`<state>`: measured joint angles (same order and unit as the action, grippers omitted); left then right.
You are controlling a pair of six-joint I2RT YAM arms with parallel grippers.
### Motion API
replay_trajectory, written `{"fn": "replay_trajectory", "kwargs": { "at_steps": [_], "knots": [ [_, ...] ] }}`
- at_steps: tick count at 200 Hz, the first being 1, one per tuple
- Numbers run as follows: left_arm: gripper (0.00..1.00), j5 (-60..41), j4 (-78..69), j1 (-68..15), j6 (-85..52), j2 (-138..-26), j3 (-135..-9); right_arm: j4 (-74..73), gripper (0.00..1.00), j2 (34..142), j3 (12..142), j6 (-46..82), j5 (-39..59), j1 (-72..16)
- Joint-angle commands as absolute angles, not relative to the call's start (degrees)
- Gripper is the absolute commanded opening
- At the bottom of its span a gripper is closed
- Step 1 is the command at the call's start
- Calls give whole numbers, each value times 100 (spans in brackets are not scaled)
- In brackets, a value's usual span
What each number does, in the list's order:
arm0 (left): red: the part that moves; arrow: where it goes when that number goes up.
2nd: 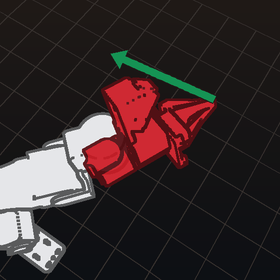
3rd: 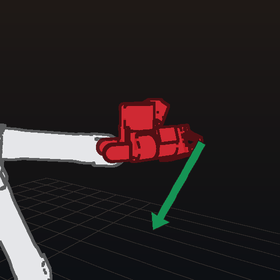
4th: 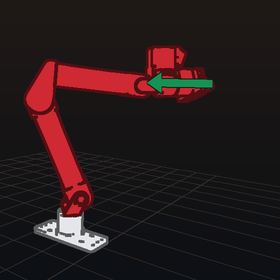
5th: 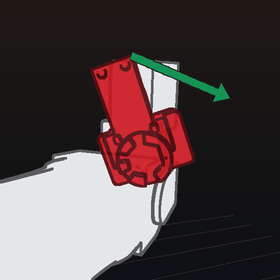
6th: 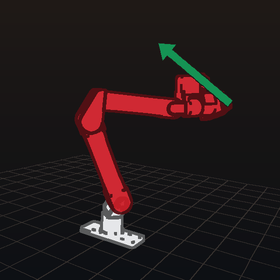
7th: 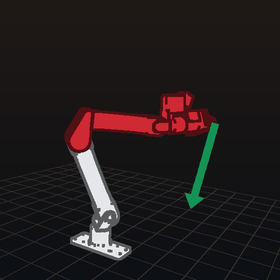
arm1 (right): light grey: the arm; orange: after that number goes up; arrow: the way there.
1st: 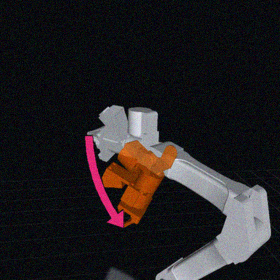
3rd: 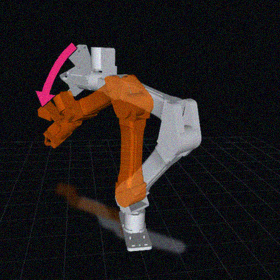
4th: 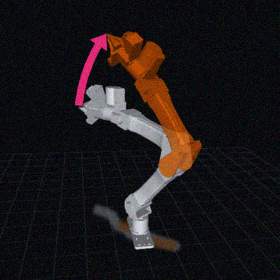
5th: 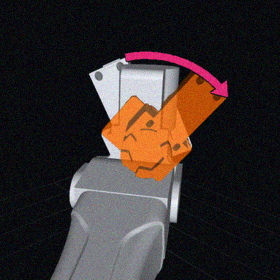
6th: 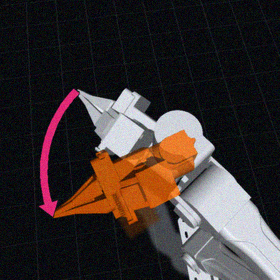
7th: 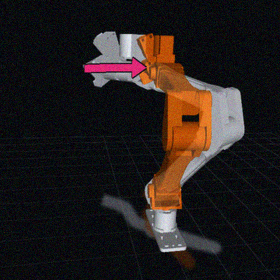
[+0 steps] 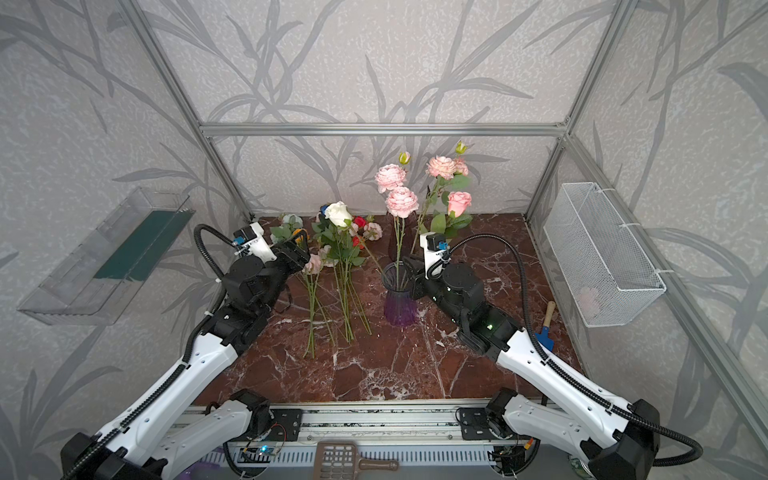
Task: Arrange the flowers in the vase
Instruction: 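Lower the white rose stem into the purple vase with the right gripper, then reach the left gripper down and grasp a red rose stem from the bunch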
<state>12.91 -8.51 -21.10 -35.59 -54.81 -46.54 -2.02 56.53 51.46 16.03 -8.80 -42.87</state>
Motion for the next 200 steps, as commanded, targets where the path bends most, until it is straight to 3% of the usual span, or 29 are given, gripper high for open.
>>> {"fn": "replay_trajectory", "kwargs": {
  "at_steps": [1,29,93,152,200],
  "knots": [
    [74,1739,-347,-2044,-3607,-5567,-4971,-201,23,5459,5148,1604,-826,-4280],
    [74,1730,86,-1721,-4070,-5944,-5097,-124,23,5281,5190,1524,-873,-4282],
    [62,214,671,-377,-4804,-7961,-5621,-66,24,4943,4884,1578,-1030,-4280],
    [52,-1092,2159,-410,-3738,-9956,-7235,5,27,4638,4525,1574,-1224,-4280],
    [48,-431,3236,-1064,-2763,-10573,-8132,107,29,4443,4259,1609,-1301,-4271]
  ]
}}
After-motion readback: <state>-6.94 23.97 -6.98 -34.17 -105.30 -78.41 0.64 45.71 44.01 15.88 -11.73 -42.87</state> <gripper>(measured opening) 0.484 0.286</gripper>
